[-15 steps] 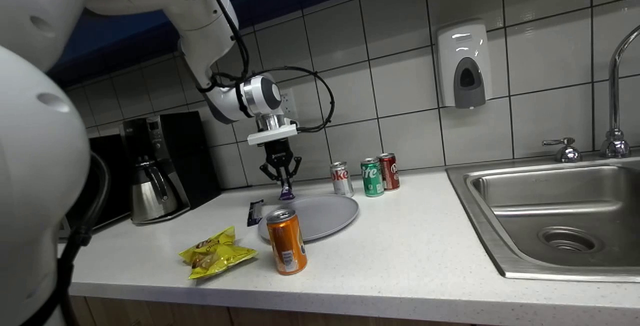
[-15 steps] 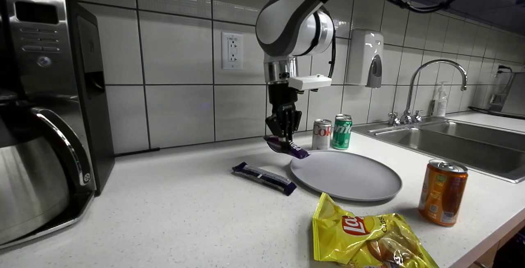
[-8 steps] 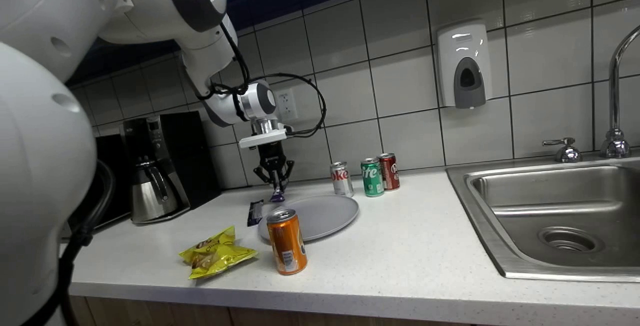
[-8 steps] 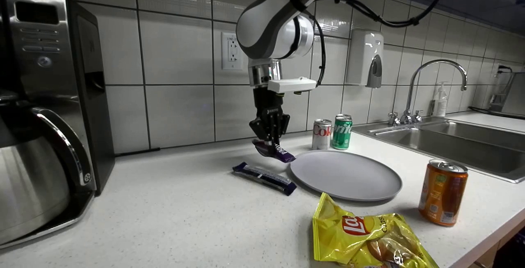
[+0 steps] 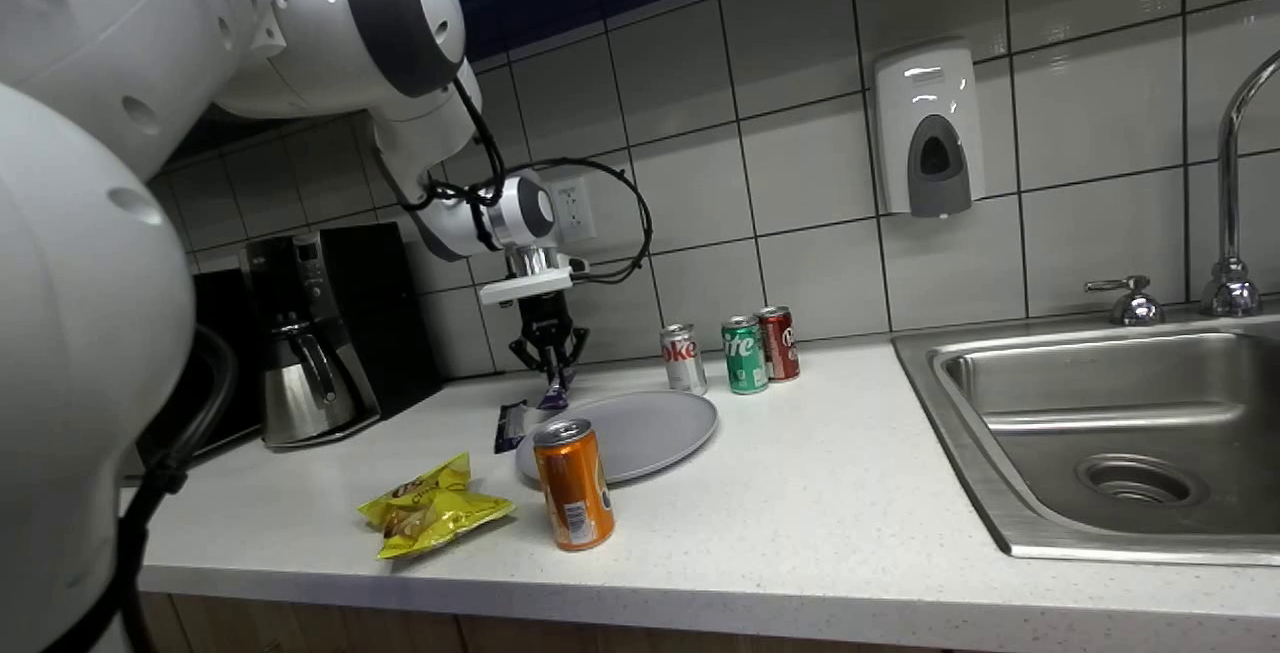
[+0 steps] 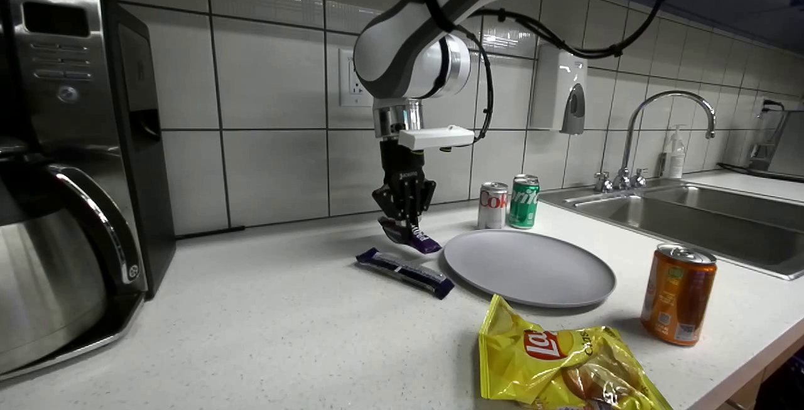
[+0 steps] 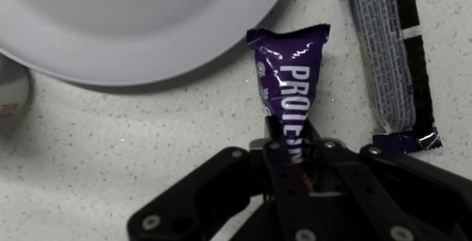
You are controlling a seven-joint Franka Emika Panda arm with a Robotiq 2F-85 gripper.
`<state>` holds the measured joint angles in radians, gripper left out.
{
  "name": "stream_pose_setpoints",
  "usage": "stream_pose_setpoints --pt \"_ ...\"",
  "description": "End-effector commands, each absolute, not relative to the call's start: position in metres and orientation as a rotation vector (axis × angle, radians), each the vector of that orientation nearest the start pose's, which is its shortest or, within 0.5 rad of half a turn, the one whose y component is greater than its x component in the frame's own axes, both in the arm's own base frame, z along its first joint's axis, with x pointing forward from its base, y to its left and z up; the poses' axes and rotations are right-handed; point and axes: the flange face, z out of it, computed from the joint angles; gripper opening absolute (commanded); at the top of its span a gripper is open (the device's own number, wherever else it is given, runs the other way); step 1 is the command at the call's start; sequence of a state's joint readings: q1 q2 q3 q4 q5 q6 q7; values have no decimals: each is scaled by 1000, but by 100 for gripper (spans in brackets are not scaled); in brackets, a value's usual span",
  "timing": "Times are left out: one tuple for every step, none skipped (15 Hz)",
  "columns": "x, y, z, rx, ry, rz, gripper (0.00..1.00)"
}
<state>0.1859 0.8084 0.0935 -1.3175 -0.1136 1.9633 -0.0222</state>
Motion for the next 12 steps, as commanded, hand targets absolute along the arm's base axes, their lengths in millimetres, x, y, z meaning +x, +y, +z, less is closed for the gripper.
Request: stream_pose_setpoints --pt "709 187 246 -3142 -520 256 40" --pt "708 188 246 -3141 -535 254 47" --pt "708 189 247 -3140 -542 254 53" --pt "707 190 249 -3141 -548 253 59" --pt "707 191 250 -3140 -551 253 68" --pt "706 191 251 -3142 -553 253 74" --pt "705 190 252 -3144 -557 254 83" --pt "704 189 252 -3150 -561 256 89" --pt "703 187 253 -3153 -566 261 98" --pt "702 185 255 -3157 -565 263 100" --pt "700 183 257 -3161 -563 264 100" --pt "699 180 259 -3170 -556 265 100"
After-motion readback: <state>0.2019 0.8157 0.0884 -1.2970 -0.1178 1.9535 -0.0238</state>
